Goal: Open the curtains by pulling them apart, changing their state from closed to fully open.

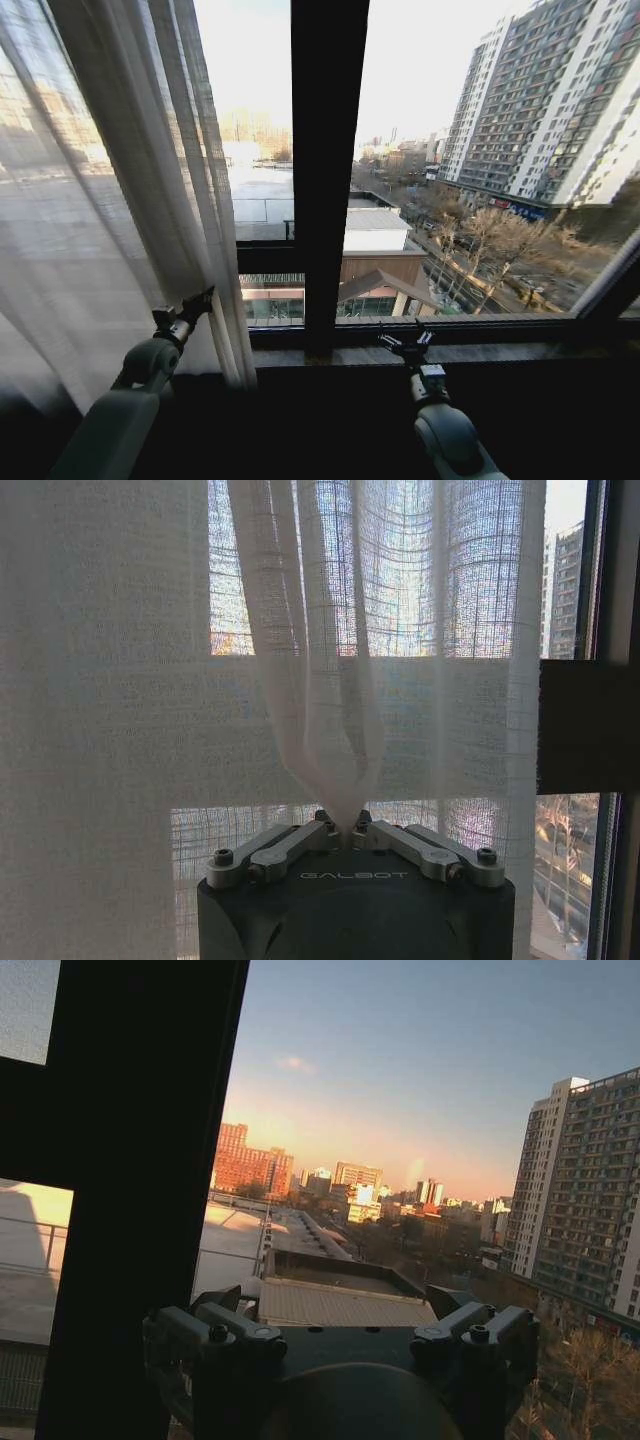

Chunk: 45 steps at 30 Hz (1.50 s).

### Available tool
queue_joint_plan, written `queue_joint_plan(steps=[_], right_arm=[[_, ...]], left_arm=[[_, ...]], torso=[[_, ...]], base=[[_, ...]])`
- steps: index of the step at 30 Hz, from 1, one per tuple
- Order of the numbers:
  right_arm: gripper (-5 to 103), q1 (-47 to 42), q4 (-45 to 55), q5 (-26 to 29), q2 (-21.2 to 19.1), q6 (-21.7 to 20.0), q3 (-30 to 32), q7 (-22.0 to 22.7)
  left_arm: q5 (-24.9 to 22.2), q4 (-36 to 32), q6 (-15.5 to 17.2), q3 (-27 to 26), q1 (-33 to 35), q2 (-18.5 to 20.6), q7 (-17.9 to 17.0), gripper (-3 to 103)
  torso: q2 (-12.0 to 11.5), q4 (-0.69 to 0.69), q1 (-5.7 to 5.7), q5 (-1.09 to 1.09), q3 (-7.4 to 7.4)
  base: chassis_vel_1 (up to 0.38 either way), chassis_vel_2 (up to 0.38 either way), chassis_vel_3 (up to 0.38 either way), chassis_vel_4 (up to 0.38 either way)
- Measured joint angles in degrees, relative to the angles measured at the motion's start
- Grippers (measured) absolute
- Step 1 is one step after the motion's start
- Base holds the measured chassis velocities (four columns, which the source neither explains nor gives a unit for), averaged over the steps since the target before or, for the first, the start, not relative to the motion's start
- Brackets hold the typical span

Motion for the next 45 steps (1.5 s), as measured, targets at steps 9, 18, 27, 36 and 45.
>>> queue_joint_plan(steps=[9, 18, 27, 36, 45], right_arm=[[100, -0.1, 0.9, -0.8, 0.0, -0.1, -0.2, -0.3], [100, -0.5, 1.7, -2.6, -0.1, -0.2, -0.7, -0.3], [100, -1.2, 3.1, -2.6, -0.5, -0.2, -0.8, -0.4], [100, -1.9, 4.8, -2.6, -1.1, -0.2, -1.2, -0.5], [100, -2.3, 5.6, -2.6, -1.1, -0.2, -2.0, -0.5]], left_arm=[[-0.2, -2.6, 0.1, -1.7, 2.2, 0.5, -0.1, 0], [-1.2, -5.9, 0.2, -4.6, 5.2, 1.2, -0.3, 0], [-1.6, -8.7, 0.3, -7.2, 7.9, 1.4, -0.6, 0], [-2.0, -11.8, 0.4, -10.2, 11.2, 0.7, -0.9, 0], [-2.6, -15.0, 0.4, -12.6, 14.9, 0.7, -1.3, 0]], torso=[[0.0, 0.0, 0.0, 0.0, 0.0], [0.0, -0.01, 0.0, 0.01, 0.0], [0.0, 0.0, 0.0, -0.01, 0.0], [0.0, 0.0, 0.0, 0.01, 0.0], [0.0, 0.0, -0.01, 0.02, 0.0]], base=[[0.0, 0.0, 0.0, 0.0], [0.047, 0.058, -0.048, -0.057], [0.212, 0.202, -0.189, -0.221], [0.294, 0.307, -0.31, -0.31], [0.352, 0.361, -0.346, -0.349]])
